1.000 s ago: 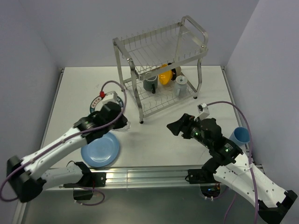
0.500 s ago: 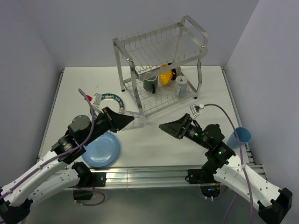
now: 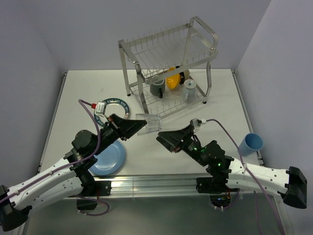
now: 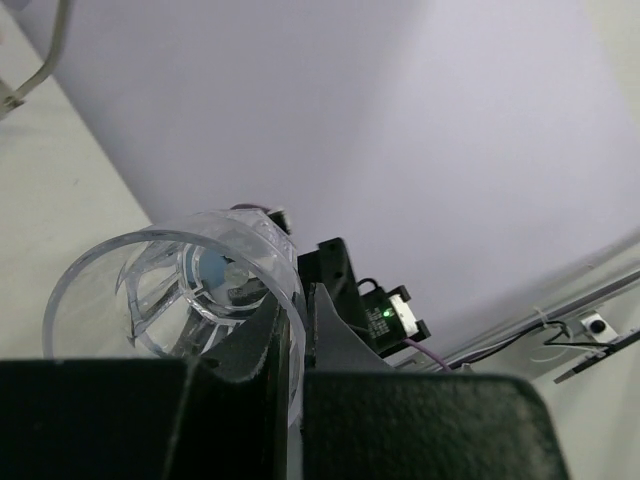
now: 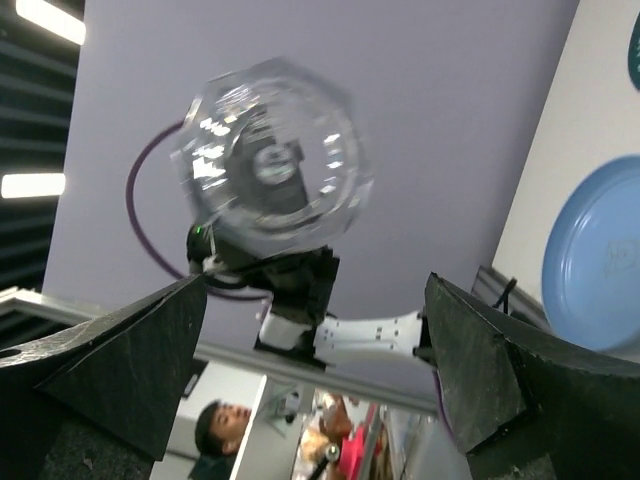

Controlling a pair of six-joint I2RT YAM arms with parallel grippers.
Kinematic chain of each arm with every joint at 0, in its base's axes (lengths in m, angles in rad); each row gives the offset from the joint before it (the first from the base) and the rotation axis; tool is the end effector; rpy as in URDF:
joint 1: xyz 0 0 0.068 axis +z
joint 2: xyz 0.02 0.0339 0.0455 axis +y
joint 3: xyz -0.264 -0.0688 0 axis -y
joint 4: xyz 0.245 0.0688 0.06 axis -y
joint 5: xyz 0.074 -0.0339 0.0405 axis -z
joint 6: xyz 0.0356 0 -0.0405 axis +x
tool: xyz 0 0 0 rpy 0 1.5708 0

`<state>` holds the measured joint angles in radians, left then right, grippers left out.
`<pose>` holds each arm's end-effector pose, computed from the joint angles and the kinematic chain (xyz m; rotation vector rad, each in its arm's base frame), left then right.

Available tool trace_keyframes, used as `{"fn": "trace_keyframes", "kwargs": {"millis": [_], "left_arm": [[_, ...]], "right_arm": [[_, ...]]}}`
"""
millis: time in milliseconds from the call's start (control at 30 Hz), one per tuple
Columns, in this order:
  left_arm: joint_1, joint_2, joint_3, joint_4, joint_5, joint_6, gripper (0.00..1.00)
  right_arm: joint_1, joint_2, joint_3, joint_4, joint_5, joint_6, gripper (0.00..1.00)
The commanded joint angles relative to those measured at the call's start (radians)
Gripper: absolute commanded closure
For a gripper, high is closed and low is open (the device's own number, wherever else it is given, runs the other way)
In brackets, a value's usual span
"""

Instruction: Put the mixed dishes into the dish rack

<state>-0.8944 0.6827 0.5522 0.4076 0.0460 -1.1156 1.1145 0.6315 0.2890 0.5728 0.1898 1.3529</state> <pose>0.1059 -0.1346 0.3376 -0.1212 1.5088 -1.7098 0.0783 0.1442 0.2685 0.3883 1.5956 1.8899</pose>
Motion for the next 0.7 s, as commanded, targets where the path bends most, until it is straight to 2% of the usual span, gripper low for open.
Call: {"fn": "trace_keyframes", "kwargs": {"millis": [0,200,533,667], "left_arm": [[-0.032,-0.003,-0.011,0.198,-0.038,0.010,1.00],[-0.040,-0.022,0.023,0.128,-0.040,0.031,1.00],[-0.044,0.015,0.011,0.143,-0.041,-0.125,1.00],[-0.046,0.021,0.002,0.184,-0.040,-0.190,1.00]], "right_arm": [[0.051,0.053,0.015,0.157,0.198,-0.006,0.03],[0.076,0.059,0.018,0.211,0.266,-0.098,0.02],[0.122,0.100,0.094,0.213,0.290,-0.401,0.02],[0.148,0.125,0.082,0.332,0.307,-0.504,0.02]]}}
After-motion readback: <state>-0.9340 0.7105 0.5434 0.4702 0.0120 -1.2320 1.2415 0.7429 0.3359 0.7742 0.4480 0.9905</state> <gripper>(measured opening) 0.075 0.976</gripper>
